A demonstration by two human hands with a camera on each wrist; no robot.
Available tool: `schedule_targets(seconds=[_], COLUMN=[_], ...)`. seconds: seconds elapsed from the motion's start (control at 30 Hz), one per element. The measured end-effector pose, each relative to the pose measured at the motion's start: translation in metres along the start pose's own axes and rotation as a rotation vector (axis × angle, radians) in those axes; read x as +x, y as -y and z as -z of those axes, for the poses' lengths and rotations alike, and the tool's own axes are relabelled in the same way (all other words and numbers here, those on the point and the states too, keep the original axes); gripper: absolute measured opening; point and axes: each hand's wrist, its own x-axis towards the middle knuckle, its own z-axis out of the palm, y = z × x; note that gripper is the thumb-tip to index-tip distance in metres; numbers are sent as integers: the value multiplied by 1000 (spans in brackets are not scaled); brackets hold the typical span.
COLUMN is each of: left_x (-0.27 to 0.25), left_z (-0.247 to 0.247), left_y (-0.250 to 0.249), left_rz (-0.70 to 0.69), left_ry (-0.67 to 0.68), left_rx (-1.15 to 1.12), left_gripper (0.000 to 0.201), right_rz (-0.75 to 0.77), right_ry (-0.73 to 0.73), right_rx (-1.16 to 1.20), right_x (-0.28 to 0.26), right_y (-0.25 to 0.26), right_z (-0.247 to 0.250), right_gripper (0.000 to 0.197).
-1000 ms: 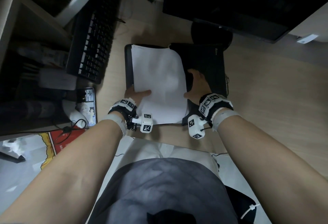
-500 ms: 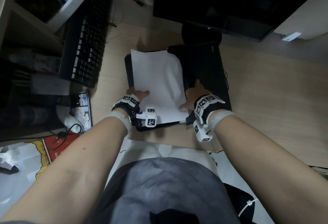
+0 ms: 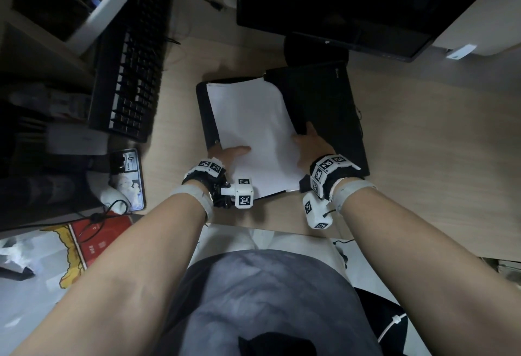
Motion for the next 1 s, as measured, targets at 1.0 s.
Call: schedule_targets(seconds=[1.0], left_x=[-8], left_z=[-74], left_y=[-69], left_rz=[248], left_ry=[-489], left_rx=[174], left_gripper=[79], right_rz=[-307], right_ry=[-102], right_rx=[636], right_x=[70], right_y=[-130], right_z=[45], right_gripper=[76])
